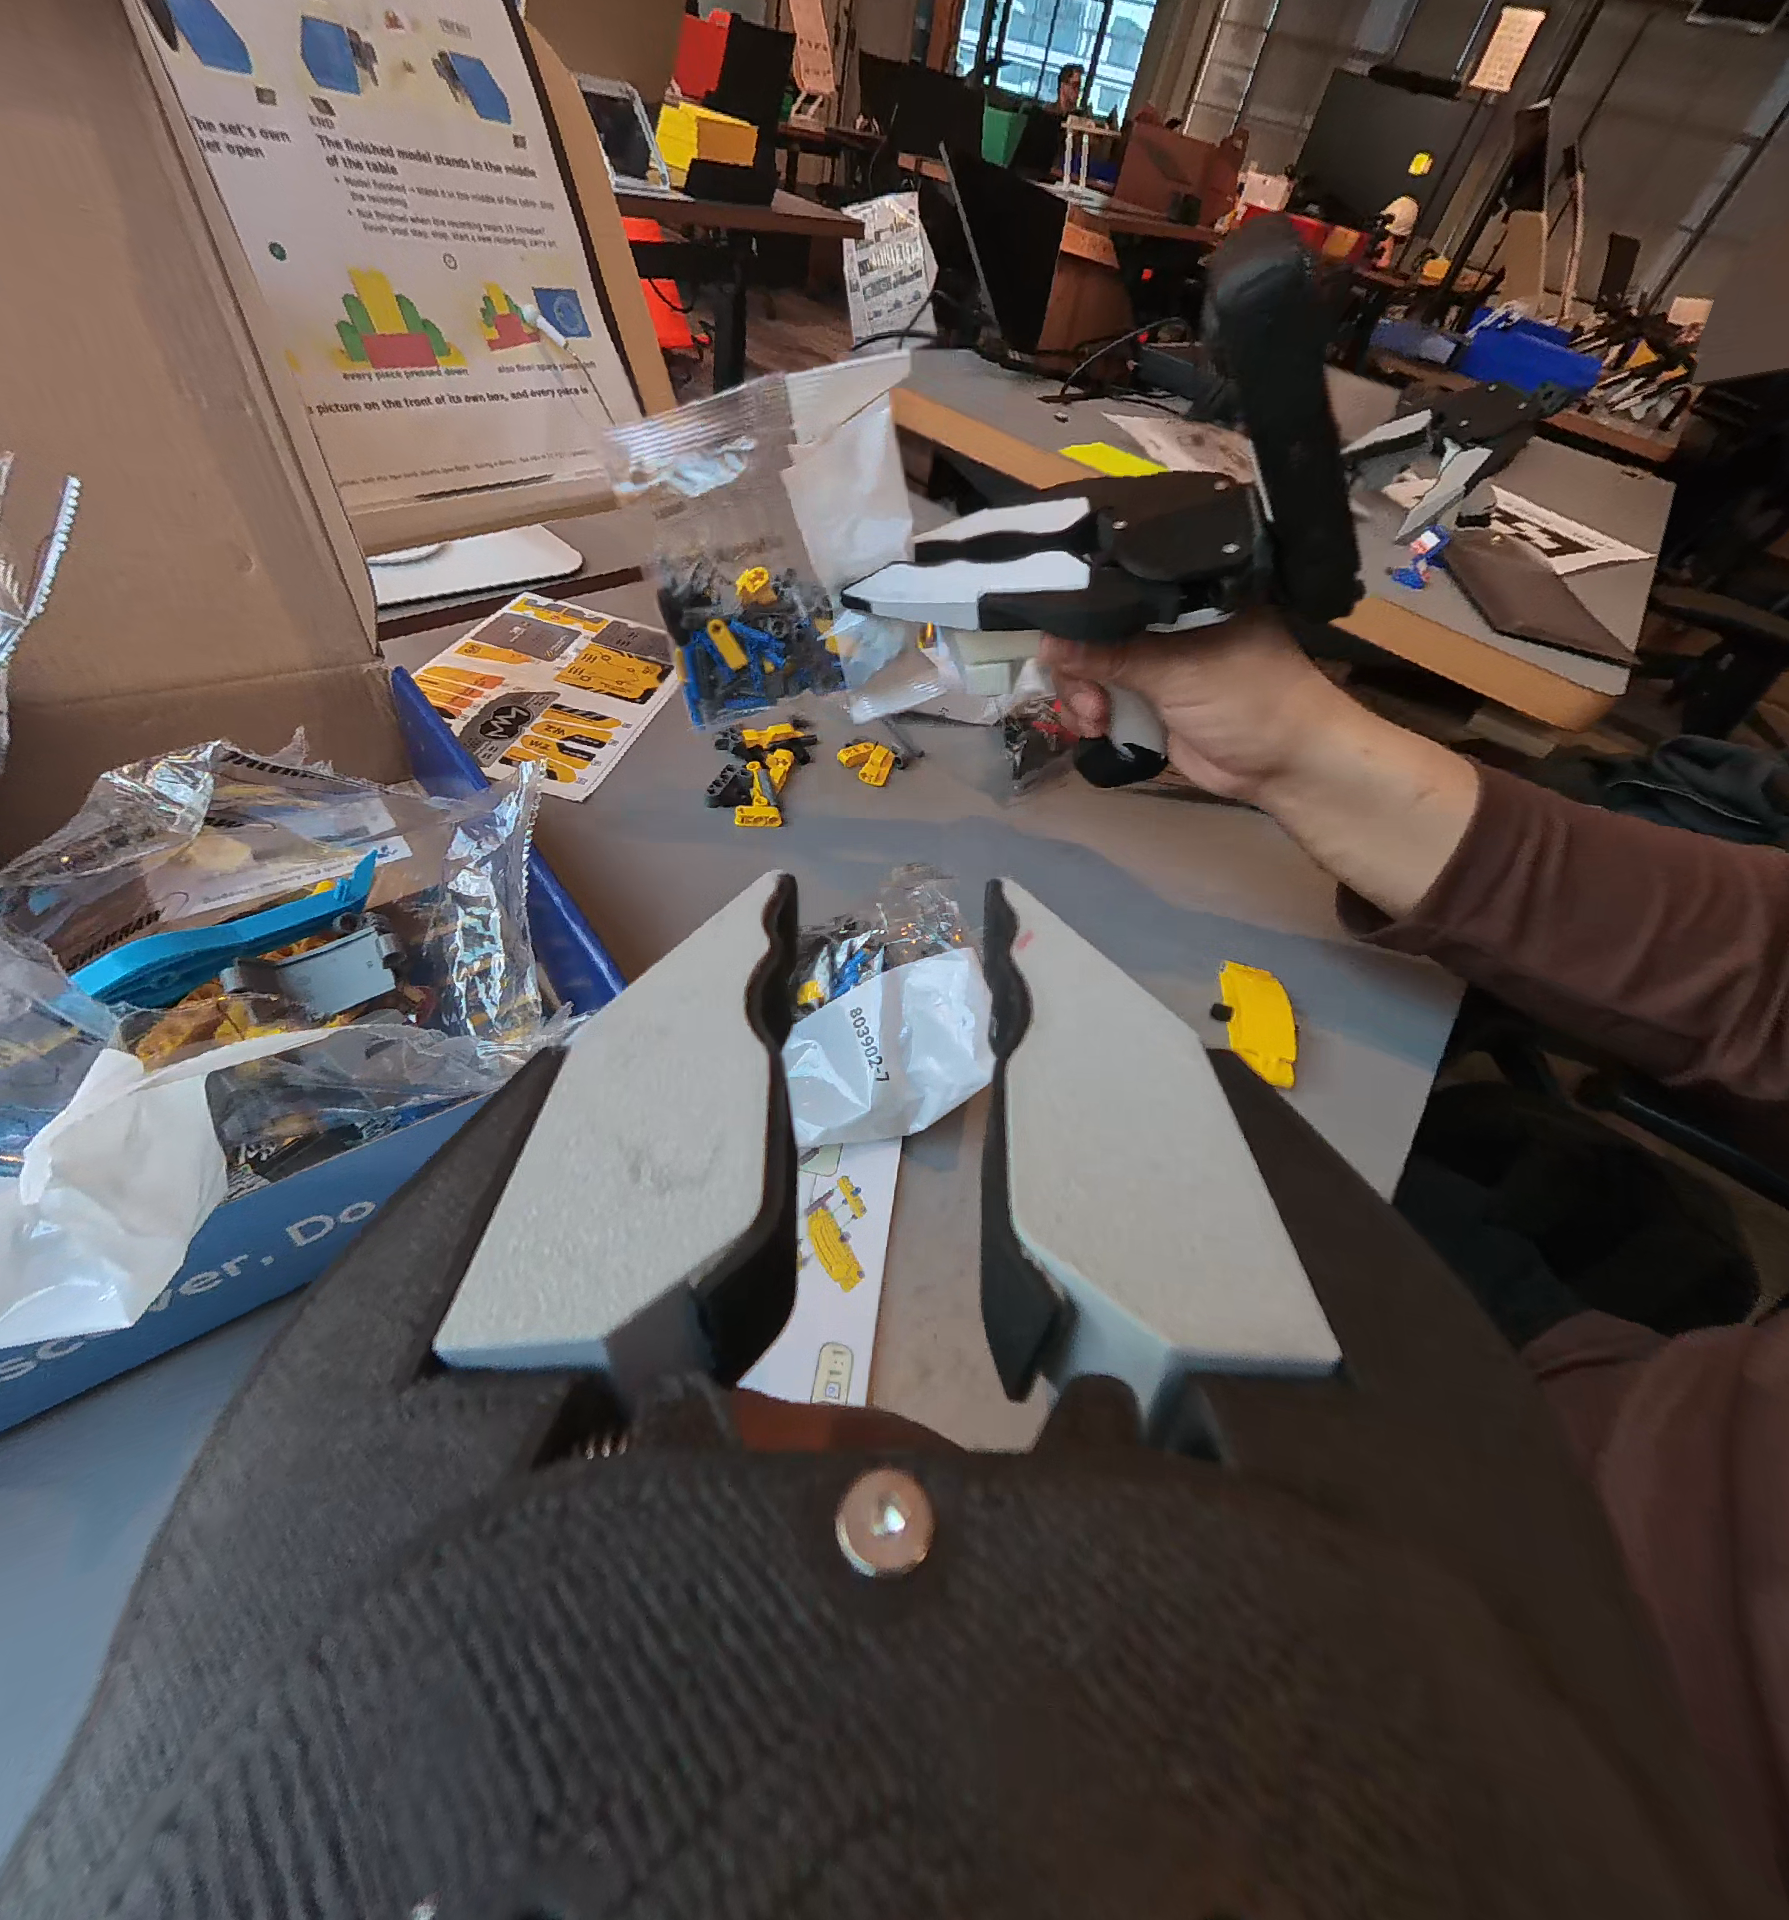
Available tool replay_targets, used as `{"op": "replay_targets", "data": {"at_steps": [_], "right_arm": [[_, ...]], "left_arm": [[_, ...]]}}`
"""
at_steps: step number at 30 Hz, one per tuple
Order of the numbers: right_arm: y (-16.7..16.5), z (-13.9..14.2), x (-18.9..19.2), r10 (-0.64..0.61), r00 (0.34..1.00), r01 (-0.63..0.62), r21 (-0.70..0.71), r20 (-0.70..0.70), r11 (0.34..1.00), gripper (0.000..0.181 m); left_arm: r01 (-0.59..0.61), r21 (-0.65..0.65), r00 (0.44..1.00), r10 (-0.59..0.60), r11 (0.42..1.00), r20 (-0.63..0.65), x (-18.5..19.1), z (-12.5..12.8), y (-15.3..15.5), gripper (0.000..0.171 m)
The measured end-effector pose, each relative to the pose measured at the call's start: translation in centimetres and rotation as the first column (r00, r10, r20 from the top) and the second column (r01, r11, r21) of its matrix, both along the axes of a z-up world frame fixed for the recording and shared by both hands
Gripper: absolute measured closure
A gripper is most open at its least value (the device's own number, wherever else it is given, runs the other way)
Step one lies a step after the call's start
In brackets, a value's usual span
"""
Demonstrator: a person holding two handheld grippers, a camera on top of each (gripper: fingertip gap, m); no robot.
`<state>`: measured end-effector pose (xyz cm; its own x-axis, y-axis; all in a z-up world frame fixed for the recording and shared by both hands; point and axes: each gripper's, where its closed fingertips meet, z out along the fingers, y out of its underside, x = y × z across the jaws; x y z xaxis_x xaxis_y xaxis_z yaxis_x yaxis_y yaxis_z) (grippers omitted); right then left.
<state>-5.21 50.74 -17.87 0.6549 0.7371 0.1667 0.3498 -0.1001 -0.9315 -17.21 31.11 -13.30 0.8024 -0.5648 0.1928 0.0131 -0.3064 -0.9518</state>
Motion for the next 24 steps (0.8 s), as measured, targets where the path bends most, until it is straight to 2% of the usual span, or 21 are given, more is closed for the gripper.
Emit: {"op": "replay_targets", "data": {"at_steps": [5, 8, 11, 14, 17, 22, 24], "right_arm": [[-0.2, -4.0, -4.7, 0.073, 0.989, -0.064, -0.072, 0.126, 0.995, 0.172], [-1.0, -5.7, -7.0, 0.123, 0.971, -0.112, -0.062, 0.206, 0.992, 0.172], [-2.5, -7.0, -9.0, 0.228, 0.935, -0.211, -0.089, 0.272, 0.973, 0.161], [-3.6, -6.7, -10.2, 0.329, 0.917, -0.298, -0.164, 0.224, 0.940, 0.157], [-5.4, -5.8, -10.5, 0.458, 0.877, -0.414, -0.257, 0.144, 0.874, 0.141], [-5.3, -4.9, -9.5, 0.473, 0.871, -0.431, -0.254, 0.135, 0.866, 0.141], [-5.0, -4.8, -9.4, 0.453, 0.882, -0.414, -0.248, 0.128, 0.876, 0.151]], "left_arm": [[-0.067, -0.013, 0.996, 0.066, 0.998, -0.065, -1.6, -0.7, 0.4, 0.138], [-0.086, -0.011, 0.993, 0.085, 0.996, -0.078, -2.1, -0.9, 0.6, 0.138], [-0.117, -0.026, 0.990, 0.115, 0.993, -0.088, -3.2, -1.3, 0.8, 0.138], [-0.144, -0.028, 0.988, 0.142, 0.989, -0.068, -4.3, -1.1, 0.8, 0.138], [-0.153, -0.006, 0.988, 0.152, 0.988, -0.038, -4.6, -0.2, 0.5, 0.139], [-0.140, 0.015, 0.988, 0.141, 0.990, -0.062, -4.1, 0.3, 0.1, 0.139], [-0.136, 0.020, 0.989, 0.137, 0.990, -0.050, -3.9, 0.6, 0.0, 0.139]]}}
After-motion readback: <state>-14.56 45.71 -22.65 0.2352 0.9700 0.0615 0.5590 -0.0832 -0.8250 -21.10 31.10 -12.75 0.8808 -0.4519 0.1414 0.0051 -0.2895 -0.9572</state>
